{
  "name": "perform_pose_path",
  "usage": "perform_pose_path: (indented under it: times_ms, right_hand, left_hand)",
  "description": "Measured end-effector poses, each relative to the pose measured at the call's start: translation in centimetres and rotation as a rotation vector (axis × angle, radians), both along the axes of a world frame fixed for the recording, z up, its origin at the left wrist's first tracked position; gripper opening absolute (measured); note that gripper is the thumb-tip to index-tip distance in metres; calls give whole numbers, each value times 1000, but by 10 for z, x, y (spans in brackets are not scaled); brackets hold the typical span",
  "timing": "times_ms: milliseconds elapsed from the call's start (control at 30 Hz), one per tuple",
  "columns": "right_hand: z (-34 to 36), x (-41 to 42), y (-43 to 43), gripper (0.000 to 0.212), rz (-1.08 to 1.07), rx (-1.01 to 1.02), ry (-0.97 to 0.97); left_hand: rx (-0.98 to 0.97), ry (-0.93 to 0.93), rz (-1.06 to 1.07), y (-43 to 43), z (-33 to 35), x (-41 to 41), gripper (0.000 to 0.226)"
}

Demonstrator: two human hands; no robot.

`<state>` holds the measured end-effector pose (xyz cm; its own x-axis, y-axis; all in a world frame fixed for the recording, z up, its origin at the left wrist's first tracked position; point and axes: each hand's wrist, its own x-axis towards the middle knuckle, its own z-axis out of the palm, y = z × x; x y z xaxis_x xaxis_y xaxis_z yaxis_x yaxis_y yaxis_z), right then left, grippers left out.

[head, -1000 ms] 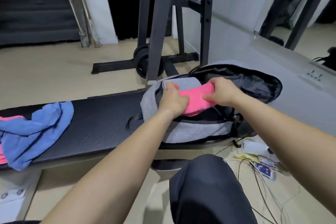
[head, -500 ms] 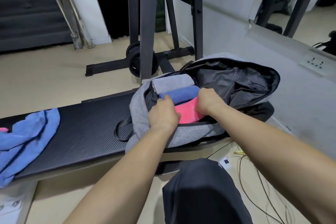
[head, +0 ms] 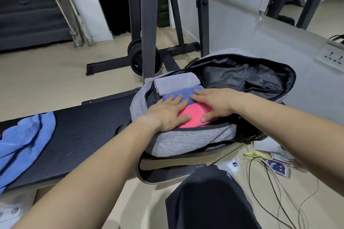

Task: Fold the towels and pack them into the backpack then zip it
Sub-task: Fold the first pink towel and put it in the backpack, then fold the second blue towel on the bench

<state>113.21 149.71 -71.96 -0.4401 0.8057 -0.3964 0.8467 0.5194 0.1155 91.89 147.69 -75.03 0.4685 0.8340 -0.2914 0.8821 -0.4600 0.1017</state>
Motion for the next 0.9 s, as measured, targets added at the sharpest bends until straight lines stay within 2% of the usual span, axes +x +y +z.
perform_pose_path:
  times_ms: [133, 267, 333, 467, 567, 633, 767, 900]
  right_hand:
    - [-13, 0, 3, 98, 42, -23, -37]
    - [-21, -1, 8, 93, 68, 92, -80]
    - [-23, -4, 10, 91, 59, 105, -80]
    - [-22, -5, 13, 87, 1, -22, -37]
    - [-16, -3, 14, 68, -70, -63, 59]
    - [-24, -5, 11, 65, -61, -23, 10]
    - [-41, -8, 7, 66, -63, -6, -72]
    - [-27, -16, 8, 67, -56, 8, -155]
  left_hand:
    - [-17, 107, -62, 1, 1, 0, 95]
    - [172, 228, -101, 9, 2, 1, 90]
    - [205, 260, -91, 15, 4, 1, 86]
    - [39, 239, -67, 15, 1, 0, 82]
    - [-22, 167, -45, 16, -3, -5, 70]
    - [-41, 135, -44, 19, -6, -8, 64]
    - [-41, 153, -43, 21, -14, -7, 68]
    - [-53, 117, -32, 23, -4, -6, 69]
